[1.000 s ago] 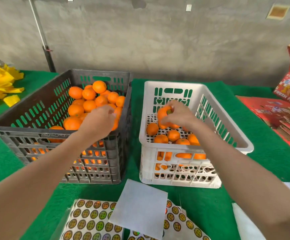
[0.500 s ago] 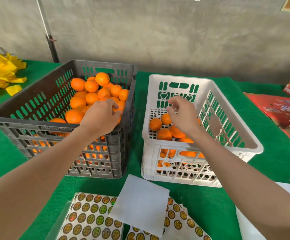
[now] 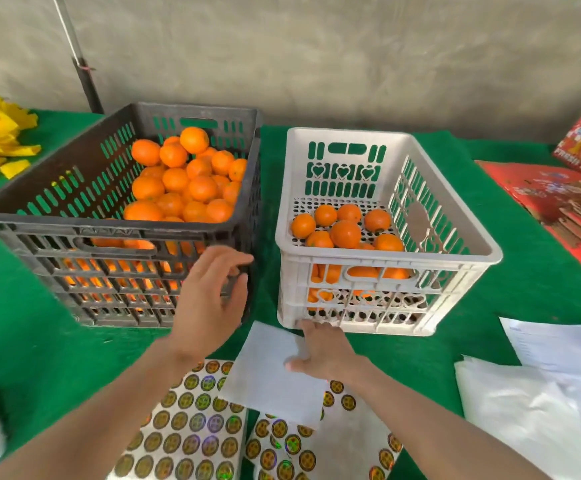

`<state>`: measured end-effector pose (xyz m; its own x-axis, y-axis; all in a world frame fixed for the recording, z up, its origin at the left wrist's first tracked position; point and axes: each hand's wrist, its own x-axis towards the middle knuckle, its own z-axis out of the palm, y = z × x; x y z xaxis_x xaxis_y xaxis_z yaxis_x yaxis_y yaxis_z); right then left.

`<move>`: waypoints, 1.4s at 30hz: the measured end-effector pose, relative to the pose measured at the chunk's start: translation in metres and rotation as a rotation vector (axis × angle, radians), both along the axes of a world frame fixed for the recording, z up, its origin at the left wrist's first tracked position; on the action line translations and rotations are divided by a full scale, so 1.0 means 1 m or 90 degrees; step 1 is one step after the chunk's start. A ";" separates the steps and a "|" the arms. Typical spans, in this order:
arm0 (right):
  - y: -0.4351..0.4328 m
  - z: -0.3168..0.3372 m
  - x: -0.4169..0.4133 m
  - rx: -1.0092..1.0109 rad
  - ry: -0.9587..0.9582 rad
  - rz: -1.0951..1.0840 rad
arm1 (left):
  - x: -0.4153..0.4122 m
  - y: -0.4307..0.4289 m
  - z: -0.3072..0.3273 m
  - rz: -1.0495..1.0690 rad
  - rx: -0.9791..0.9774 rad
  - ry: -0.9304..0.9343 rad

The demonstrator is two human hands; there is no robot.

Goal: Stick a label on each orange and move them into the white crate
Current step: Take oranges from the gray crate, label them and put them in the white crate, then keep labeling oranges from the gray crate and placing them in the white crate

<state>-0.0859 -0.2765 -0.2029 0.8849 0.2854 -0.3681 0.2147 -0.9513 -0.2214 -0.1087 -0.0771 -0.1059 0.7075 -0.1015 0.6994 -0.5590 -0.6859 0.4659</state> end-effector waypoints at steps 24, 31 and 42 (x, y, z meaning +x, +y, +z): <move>-0.094 0.035 -0.096 0.298 -0.288 0.111 | -0.028 -0.062 -0.043 -0.137 -0.398 0.900; -0.143 0.053 -0.120 0.654 -0.123 -0.399 | -0.031 -0.115 -0.056 -0.145 -0.309 0.833; -0.284 0.045 -0.117 0.168 -0.174 -0.699 | -0.032 -0.157 -0.071 -0.171 -0.314 0.822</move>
<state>-0.2029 -0.5603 -0.1580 0.7448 -0.6453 -0.1697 -0.6255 -0.5865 -0.5146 -0.1405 -0.2339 -0.1765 0.8675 -0.2723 -0.4162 0.3553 -0.2464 0.9017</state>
